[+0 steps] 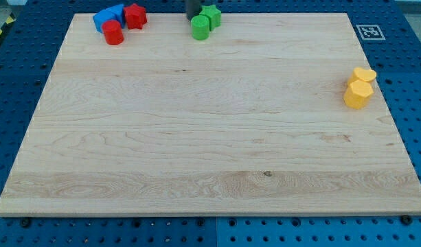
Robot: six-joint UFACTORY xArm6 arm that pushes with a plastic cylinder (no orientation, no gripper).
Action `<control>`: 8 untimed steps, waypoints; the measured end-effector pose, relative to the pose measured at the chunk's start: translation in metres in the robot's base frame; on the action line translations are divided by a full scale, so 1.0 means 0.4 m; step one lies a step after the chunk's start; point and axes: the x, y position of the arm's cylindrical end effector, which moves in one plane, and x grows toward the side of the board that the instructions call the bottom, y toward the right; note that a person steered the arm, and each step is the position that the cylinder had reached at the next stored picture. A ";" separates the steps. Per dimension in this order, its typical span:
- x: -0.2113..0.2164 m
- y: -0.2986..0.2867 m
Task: Push the green star to the left of the hexagon
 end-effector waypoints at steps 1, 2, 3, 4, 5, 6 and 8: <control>0.022 0.088; 0.108 0.132; 0.125 0.171; 0.075 0.172; 0.038 0.216; 0.046 0.288; 0.162 0.455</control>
